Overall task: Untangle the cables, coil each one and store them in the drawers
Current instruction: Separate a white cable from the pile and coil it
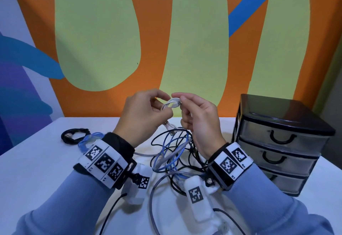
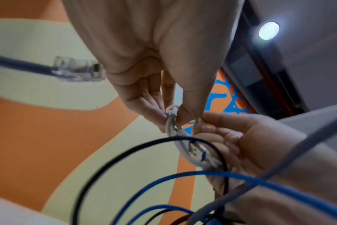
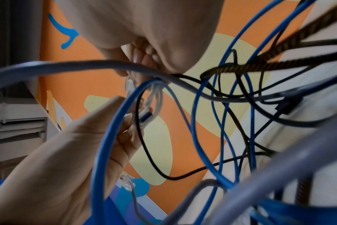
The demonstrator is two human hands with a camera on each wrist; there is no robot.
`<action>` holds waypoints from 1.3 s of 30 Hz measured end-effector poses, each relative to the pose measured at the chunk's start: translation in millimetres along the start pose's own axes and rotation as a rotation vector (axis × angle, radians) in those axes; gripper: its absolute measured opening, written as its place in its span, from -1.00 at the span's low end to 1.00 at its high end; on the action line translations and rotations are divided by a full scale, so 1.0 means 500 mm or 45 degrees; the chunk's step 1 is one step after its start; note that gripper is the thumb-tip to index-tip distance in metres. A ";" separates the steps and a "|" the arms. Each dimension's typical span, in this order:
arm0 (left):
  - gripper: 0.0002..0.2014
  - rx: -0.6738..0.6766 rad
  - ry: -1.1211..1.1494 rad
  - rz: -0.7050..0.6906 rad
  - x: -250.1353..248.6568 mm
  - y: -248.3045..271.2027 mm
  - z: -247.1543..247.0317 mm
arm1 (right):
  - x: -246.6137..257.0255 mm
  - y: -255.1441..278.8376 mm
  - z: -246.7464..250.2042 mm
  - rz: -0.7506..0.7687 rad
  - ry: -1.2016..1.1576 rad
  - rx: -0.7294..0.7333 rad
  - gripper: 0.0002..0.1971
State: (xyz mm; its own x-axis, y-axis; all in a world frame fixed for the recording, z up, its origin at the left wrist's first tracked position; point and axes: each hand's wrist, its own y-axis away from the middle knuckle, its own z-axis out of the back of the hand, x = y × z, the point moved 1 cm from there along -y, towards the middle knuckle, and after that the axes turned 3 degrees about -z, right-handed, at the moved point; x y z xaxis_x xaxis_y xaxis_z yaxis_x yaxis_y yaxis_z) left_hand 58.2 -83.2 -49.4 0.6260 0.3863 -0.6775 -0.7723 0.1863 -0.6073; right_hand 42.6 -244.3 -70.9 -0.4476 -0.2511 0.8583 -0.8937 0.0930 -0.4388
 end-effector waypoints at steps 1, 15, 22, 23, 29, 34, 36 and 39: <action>-0.77 0.007 -0.068 -0.005 0.000 0.001 -0.002 | -0.001 0.002 -0.003 0.026 0.046 0.003 -0.76; -0.81 0.114 0.834 0.444 -0.002 -0.004 0.013 | -0.011 -0.005 -0.002 0.002 0.262 -0.087 -0.87; -0.88 -0.183 0.507 0.193 0.012 -0.016 0.009 | -0.006 -0.013 -0.002 -0.075 0.174 -0.080 -0.81; -0.88 -0.129 0.428 0.144 0.011 -0.016 0.011 | -0.010 -0.012 0.000 -0.056 0.227 -0.100 -0.81; -0.75 0.107 0.259 -0.014 0.004 -0.016 0.052 | -0.012 -0.002 -0.004 0.042 0.273 -0.033 -0.89; -0.84 -0.438 0.379 -0.045 0.017 -0.037 0.159 | -0.025 0.009 0.007 -0.131 0.742 0.250 -0.42; -0.75 -0.571 0.371 0.086 0.061 -0.043 0.207 | -0.040 0.007 0.012 -0.227 0.872 0.328 -0.60; -0.65 -0.581 0.178 0.394 0.146 -0.046 0.252 | -0.045 0.005 0.011 -0.197 0.994 0.378 -0.77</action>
State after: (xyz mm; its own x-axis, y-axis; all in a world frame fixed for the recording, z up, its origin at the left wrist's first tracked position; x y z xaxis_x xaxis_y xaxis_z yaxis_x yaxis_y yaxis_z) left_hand 108.1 54.6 -32.5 0.4104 0.2318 -0.8819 -0.8162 -0.3380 -0.4686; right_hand 50.6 -243.9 -92.8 -0.3111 0.5069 0.8039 -0.9503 -0.1720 -0.2594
